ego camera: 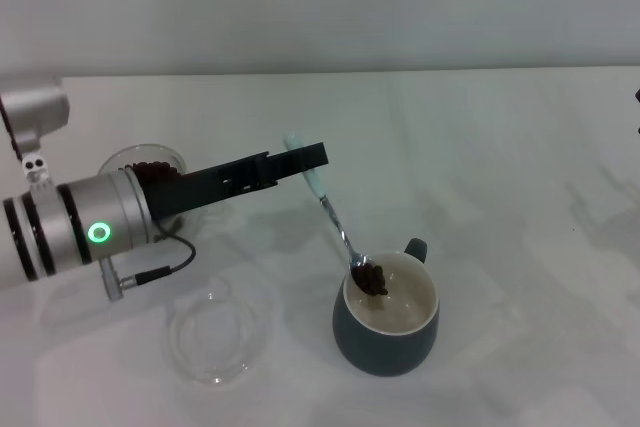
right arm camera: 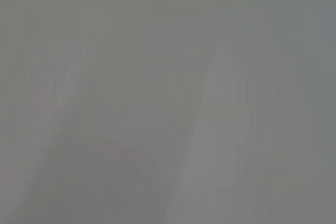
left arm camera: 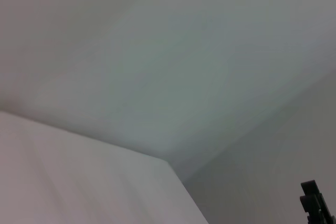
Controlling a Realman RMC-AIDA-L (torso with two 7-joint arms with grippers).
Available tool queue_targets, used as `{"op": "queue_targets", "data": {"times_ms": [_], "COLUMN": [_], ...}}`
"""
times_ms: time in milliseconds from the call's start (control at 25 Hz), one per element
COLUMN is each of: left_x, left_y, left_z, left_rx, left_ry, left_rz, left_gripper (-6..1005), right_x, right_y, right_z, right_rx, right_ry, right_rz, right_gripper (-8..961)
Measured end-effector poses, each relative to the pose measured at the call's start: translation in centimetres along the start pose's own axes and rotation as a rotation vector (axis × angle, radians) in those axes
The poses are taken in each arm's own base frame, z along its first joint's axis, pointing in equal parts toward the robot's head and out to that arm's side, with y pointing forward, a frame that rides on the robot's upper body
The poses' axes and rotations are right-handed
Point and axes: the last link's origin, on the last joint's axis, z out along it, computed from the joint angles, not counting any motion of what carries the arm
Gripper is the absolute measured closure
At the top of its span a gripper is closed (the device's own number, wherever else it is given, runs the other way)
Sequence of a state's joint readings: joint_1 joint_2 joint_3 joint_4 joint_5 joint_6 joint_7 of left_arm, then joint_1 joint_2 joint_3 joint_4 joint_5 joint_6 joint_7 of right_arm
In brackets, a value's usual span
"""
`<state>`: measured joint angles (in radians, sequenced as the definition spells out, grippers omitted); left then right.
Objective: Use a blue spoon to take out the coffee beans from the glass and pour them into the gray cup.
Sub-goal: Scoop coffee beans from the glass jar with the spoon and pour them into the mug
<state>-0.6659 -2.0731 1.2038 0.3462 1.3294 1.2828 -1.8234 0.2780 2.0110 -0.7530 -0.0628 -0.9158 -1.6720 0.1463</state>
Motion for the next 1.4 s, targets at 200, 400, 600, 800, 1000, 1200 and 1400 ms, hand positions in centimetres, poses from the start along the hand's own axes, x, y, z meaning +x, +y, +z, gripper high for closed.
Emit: {"op": "queue_targets", "data": {"times_ms": [200,400,600,800,1000,1200,1400], "left_x": [0.6,1.0,1.3,1.6,2.1,2.4,2.2], "left_y": [0.4,1.4,2.3,3.0,3.4,3.8,3.3], "left_z": [0.8,2.2,3.5,4.2,3.8,1.8,-0.9], "left_rx": [-0.012,-0.047,-0.075,-0.090,-0.119,-0.151,-0.132], "left_ry": [-0.021,-0.073,-0.134,-0.163,-0.122,-0.057,0.013], "left_rz": [0.068,0.176,0.261,0.313,0.285,0.258,0.234], "left_gripper": [864,865,864,864,864,865,865], "right_x": [0.0,0.1,0.2,0.2,0.2,0.2,0.2], "right_y": [0.0,0.0,-0.1,-0.1,-0.1,-0.1,-0.2], "right_z": [0.0,0.1,0.1,-0.1,-0.1,-0.1,-0.1], "right_rx": [0.000,0.000,0.001,0.003,0.004,0.004,0.004], "right_ry": [0.003,0.006,0.012,0.015,0.018,0.018,0.017], "right_rz": [-0.010,-0.011,-0.013,-0.014,-0.015,-0.015,-0.023], "right_gripper": [421,422,422,422,422,422,422]}}
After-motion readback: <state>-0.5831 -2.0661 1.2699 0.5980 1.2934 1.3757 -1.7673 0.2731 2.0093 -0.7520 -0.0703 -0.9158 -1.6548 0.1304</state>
